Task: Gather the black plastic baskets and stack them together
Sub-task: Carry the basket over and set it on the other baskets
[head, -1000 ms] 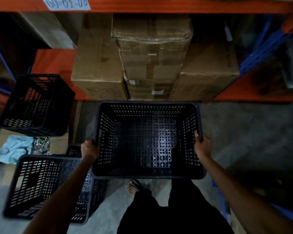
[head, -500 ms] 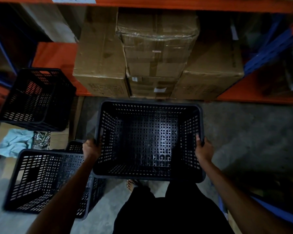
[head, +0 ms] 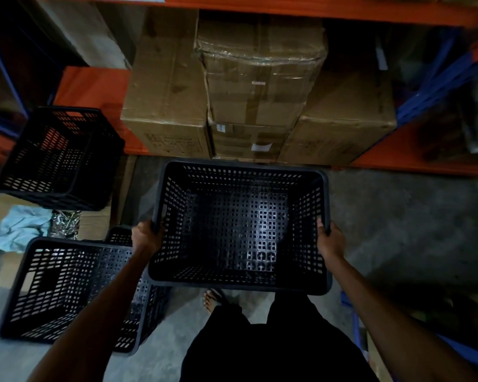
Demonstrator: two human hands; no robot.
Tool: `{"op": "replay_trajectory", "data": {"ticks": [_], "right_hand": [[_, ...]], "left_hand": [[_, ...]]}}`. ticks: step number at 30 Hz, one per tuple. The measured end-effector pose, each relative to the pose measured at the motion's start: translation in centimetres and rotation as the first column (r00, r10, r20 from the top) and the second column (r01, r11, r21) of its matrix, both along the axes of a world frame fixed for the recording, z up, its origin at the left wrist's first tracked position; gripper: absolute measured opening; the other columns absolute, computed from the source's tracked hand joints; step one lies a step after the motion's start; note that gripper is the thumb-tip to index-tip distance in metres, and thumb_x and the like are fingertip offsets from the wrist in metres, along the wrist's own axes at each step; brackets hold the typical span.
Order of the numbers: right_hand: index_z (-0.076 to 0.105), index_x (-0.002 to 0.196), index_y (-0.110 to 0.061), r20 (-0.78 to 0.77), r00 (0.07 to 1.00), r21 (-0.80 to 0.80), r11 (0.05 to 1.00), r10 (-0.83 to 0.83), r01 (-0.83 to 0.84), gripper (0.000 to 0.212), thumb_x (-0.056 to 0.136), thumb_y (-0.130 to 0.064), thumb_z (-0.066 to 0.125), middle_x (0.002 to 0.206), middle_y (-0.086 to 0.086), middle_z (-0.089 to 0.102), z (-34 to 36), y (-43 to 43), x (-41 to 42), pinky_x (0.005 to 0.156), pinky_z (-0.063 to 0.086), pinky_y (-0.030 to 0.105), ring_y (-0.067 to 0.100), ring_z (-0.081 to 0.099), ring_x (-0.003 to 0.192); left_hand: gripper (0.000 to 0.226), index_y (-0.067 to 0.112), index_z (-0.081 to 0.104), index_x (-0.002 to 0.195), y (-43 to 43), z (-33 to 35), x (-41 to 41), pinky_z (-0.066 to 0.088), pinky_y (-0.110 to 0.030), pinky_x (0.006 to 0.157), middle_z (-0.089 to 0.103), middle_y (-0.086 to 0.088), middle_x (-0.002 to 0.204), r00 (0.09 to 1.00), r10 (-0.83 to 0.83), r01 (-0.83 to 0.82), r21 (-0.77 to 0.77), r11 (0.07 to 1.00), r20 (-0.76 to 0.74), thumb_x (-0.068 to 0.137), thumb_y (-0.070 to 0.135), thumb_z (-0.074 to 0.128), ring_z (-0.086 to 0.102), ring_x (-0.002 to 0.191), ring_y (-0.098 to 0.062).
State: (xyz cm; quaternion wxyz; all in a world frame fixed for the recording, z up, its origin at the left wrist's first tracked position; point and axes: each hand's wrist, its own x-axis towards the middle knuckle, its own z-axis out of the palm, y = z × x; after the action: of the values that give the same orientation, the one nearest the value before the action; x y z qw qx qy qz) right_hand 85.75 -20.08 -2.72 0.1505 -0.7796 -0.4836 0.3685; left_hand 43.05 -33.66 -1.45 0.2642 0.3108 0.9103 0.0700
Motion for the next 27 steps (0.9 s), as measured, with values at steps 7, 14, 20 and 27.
{"op": "replay_trajectory", "data": {"ticks": [7,14,20,27], "right_hand": [[0.041,0.144,-0.008,0.027,0.993,-0.090,0.990,0.116,-0.113,0.059,0.101,-0.047,0.036,0.141,0.020,0.053,-0.1,0.3,0.6,0.107,0.043,0.041,0.037,0.053,0.126],[0.030,0.145,-0.007,-0.012,0.969,-0.164,0.955,0.248,-0.247,0.049,0.104,-0.033,0.035,0.138,0.024,0.052,-0.4,-1.2,1.4,0.096,0.045,0.040,0.040,0.056,0.118],[0.018,0.150,-0.008,0.092,0.936,-0.215,0.925,0.339,-0.314,0.054,0.104,-0.030,0.035,0.145,0.025,0.044,0.1,0.4,1.8,0.102,0.043,0.043,0.043,0.052,0.124],[-0.004,0.156,-0.012,0.492,0.717,0.047,0.807,0.494,-0.589,0.076,0.099,-0.024,0.044,0.163,0.014,-0.013,0.0,-1.4,1.8,0.105,0.043,0.045,0.031,0.008,0.152]], "left_hand": [[0.042,-0.007,0.068,0.104,0.2,-0.1,-0.1,0.052,-0.041,0.076,0.070,-0.028,0.103,1.000,-0.015,0.016,-0.057,0.998,0.006,0.089,0.032,0.062,0.068,0.094,-0.038],[0.053,-0.006,0.061,0.115,-1.0,-0.9,-0.6,0.050,-0.041,0.081,0.064,-0.029,0.113,0.984,0.108,-0.100,-0.067,0.993,0.141,0.086,0.038,0.066,0.063,0.105,-0.040],[0.050,-0.003,0.052,0.124,-0.3,-0.6,0.7,0.052,-0.049,0.086,0.064,-0.031,0.115,0.992,0.073,-0.076,0.018,0.997,0.098,0.090,0.034,0.060,0.063,0.106,-0.044],[0.077,0.005,0.008,0.153,-0.4,-0.6,0.8,0.032,-0.046,0.116,0.016,-0.020,0.160,0.941,-0.304,0.332,0.233,0.914,-0.148,0.091,0.023,0.052,0.020,0.148,-0.034]]}}
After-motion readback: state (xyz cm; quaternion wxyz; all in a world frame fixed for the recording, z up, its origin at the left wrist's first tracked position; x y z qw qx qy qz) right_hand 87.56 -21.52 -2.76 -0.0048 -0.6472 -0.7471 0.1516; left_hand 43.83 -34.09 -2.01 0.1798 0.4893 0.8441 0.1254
